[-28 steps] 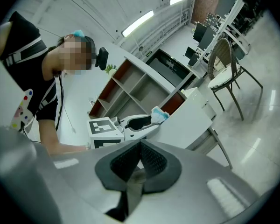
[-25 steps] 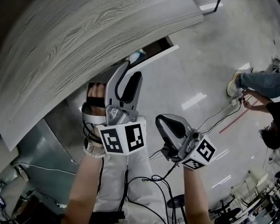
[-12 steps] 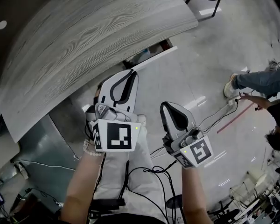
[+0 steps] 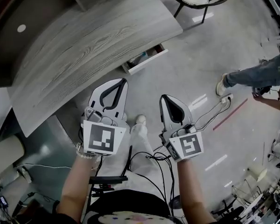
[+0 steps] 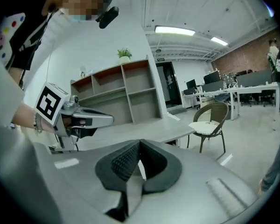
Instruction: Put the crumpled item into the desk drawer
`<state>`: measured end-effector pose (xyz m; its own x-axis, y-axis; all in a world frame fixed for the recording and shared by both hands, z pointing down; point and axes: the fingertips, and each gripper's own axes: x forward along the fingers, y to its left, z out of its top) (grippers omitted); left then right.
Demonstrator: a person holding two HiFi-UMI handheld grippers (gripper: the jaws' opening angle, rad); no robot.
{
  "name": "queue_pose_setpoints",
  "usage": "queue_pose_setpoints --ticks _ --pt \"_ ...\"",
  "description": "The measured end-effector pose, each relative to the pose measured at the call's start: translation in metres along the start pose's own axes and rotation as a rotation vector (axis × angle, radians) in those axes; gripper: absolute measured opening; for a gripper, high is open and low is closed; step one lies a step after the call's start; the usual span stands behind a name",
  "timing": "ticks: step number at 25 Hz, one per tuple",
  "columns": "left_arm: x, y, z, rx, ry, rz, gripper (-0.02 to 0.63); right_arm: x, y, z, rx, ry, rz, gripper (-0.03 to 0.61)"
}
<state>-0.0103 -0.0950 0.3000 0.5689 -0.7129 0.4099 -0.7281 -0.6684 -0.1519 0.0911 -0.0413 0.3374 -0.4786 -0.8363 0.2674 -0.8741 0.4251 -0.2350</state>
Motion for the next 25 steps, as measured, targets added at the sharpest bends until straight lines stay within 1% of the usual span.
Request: queue_pose_setpoints --ticks 5,9,12,15,19,23,25 --pt "-0.041 0.007 0.029 -0.005 -0.015 -0.049 0.006 -0.018 0.018 0.037 -0.014 -0.019 -0.052 0.006" --pt "-0.069 0.017 0.045 -0.009 -0.008 -0.067 0.006 -0.031 0.032 0.071 -0.056 -0.043 -0.088 0.006" --pt "-0.085 0.025 0.057 -0.022 -0.022 -0.064 0.006 -0.039 0.043 0.091 -0.095 -0.049 -0.103 0.006" --pt "-0.102 0.034 0.074 0.0 -0.043 -0.052 0.006 -0.047 0.056 0.114 -0.13 -0.08 -0.12 0.006" --pt "-0.122 0.043 0.096 -0.015 -0.081 -0.034 0.006 -0.059 0.07 0.141 -0.123 -0.121 -0.148 0.006" --pt "-0.133 0.047 0.101 0.029 -0.094 -0.031 0.006 -0.058 0.082 0.163 -0.126 -0.163 -0.148 0.006" --pt "-0.137 0.044 0.1 0.041 -0.092 -0.04 0.006 -0.061 0.084 0.166 -0.131 -0.169 -0.149 0.006"
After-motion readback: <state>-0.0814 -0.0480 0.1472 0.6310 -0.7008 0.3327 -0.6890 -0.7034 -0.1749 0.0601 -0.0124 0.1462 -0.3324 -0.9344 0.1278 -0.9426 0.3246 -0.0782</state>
